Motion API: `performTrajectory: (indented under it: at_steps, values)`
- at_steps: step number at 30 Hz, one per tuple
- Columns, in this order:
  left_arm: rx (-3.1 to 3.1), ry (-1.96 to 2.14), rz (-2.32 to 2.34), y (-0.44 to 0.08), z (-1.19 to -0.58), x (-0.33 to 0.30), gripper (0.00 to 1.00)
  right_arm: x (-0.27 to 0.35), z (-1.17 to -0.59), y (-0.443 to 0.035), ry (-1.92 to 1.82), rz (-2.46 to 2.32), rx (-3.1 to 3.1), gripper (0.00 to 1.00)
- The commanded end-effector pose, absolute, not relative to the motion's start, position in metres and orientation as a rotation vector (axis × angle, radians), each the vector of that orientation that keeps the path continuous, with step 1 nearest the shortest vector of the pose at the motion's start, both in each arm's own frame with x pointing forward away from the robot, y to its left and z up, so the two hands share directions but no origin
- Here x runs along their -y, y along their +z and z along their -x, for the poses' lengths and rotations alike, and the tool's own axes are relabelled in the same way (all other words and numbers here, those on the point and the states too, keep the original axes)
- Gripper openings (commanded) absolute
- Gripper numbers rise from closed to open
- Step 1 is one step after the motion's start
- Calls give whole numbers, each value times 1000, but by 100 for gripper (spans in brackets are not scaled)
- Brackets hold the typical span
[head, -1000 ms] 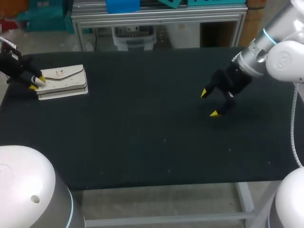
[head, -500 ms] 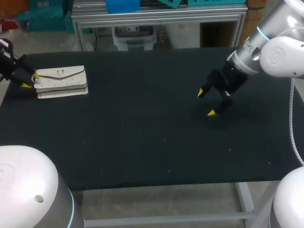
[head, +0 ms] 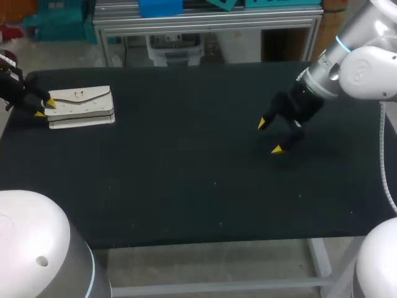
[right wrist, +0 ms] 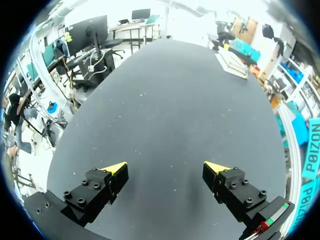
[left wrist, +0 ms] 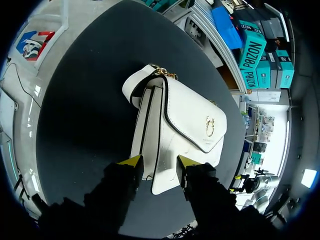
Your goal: Pick up the bag, open it, inspect its contents, close it, and place it on the opposite side
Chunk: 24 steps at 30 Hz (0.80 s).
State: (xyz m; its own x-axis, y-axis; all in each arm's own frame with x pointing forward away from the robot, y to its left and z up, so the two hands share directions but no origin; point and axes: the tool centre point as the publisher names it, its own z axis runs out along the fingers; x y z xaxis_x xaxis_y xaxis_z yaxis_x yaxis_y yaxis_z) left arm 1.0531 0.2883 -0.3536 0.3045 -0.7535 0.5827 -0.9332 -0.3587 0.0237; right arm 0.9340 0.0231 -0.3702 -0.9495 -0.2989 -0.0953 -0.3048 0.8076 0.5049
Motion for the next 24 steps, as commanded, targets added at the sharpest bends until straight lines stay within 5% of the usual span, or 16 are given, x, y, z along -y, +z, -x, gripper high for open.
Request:
performTrajectory:
  at_steps: [1,3,5,24]
  values:
    - [1520,683,-2200,-359,-1059,-288,15,-24,-935,-370,838,502,-2978,100]
    - [1526,671,-2196,-362,-1060,-286,18,-24,-935,-370,837,505,-2978,100]
    - [1524,666,-2194,-363,-1060,-285,0,-24,-935,-370,838,507,-2978,100]
    - [1694,715,-1990,-342,-1016,-204,0,-22,-934,-369,848,496,-2968,100]
